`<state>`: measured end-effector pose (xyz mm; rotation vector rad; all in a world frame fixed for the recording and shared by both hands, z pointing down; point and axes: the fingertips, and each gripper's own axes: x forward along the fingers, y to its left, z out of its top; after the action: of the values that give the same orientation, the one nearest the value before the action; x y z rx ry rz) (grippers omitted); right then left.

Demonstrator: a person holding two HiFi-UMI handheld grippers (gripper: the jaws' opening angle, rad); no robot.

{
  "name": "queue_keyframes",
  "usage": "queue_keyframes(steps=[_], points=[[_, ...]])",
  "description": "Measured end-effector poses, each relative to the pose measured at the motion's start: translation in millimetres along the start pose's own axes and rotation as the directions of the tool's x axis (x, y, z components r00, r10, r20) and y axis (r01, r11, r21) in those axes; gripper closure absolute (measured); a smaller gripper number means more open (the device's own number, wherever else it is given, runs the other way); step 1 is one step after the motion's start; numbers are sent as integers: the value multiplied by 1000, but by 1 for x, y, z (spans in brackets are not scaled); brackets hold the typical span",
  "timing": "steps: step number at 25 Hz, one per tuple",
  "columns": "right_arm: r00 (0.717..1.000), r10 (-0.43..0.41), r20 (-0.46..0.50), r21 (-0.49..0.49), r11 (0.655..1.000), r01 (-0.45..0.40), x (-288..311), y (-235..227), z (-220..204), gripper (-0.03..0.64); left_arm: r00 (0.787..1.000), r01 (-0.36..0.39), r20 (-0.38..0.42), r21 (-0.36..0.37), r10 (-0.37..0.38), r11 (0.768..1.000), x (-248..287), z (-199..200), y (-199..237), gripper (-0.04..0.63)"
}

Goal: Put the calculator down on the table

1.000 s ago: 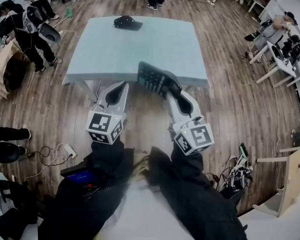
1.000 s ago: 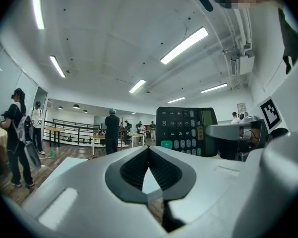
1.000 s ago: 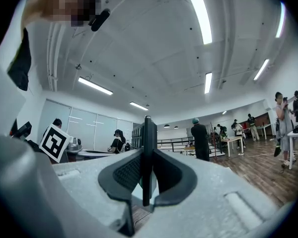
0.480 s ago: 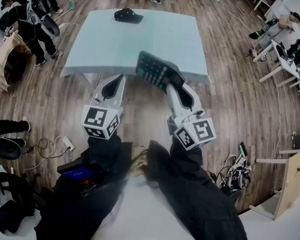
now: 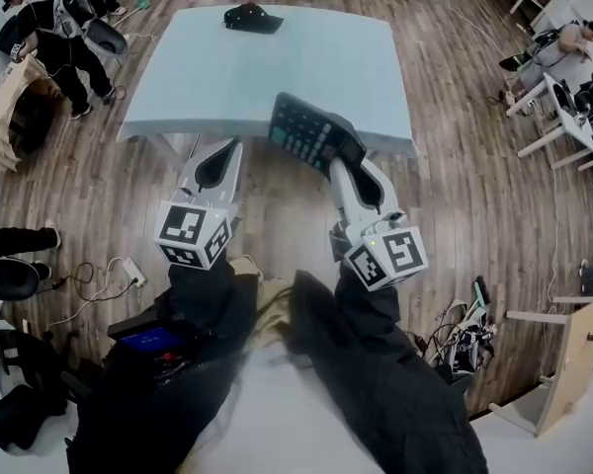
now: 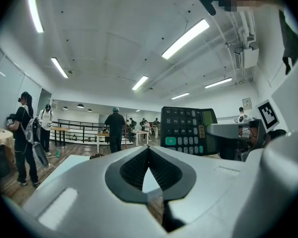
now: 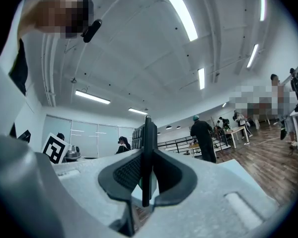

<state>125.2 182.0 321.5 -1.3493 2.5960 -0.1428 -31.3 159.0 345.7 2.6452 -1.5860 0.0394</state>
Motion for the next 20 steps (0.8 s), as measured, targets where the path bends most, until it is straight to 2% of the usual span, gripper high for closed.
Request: queue_keyframes(steps=[13, 20], points=[[1000, 4, 0, 11, 1000, -4, 16, -9, -7, 565, 1000, 9, 15, -4, -9, 1000, 17, 0, 9, 597], [1000, 14, -5, 6, 1000, -14, 59, -23, -12, 565, 1000, -6, 30, -10, 7, 1000, 48, 4, 41, 597]])
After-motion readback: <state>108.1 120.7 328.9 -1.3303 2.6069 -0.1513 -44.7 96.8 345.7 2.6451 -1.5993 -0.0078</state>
